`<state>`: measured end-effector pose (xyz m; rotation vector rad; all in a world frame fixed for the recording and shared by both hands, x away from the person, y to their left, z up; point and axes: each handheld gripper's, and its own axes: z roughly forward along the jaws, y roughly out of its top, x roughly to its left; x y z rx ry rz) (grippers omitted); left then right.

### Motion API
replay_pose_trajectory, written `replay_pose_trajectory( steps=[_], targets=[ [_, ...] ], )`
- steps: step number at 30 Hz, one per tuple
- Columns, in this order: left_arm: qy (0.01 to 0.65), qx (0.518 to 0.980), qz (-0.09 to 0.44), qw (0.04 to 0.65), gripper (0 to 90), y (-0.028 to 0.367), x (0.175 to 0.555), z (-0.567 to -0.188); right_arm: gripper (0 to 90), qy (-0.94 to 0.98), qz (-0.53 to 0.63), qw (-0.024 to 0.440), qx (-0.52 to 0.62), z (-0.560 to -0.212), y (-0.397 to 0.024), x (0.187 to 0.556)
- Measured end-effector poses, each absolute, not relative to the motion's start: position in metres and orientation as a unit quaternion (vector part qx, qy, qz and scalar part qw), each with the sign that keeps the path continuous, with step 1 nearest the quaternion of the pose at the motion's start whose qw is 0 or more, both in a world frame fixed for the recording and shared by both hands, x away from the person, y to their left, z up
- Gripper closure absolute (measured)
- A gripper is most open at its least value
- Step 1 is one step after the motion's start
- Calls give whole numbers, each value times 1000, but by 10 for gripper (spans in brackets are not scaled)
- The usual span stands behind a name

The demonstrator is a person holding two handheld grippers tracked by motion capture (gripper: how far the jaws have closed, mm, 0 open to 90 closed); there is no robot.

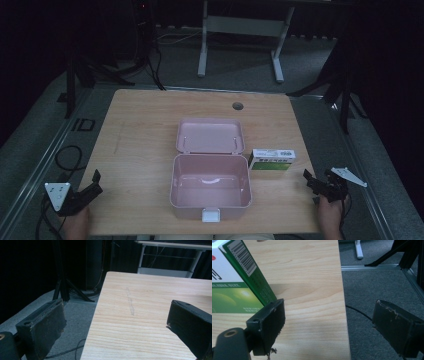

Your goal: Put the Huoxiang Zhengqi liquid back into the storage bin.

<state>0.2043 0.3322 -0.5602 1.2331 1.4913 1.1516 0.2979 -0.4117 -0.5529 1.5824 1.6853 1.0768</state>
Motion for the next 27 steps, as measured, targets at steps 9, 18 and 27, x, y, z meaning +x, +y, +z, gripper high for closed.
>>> replay_pose_trajectory(
  steps=[9, 18, 27],
  targets=[
    [599, 495, 460, 429, 21, 333, 205, -560, 110, 662, 382, 281, 580, -553, -405, 302],
    [597, 496, 456, 435, 21, 334, 205, -560, 109, 740, 394, 190, 510, -553, -401, 307],
    [596, 500, 456, 433, 21, 332, 206, -560, 109, 798, 388, 124, 445, -549, -402, 309]
  ],
)
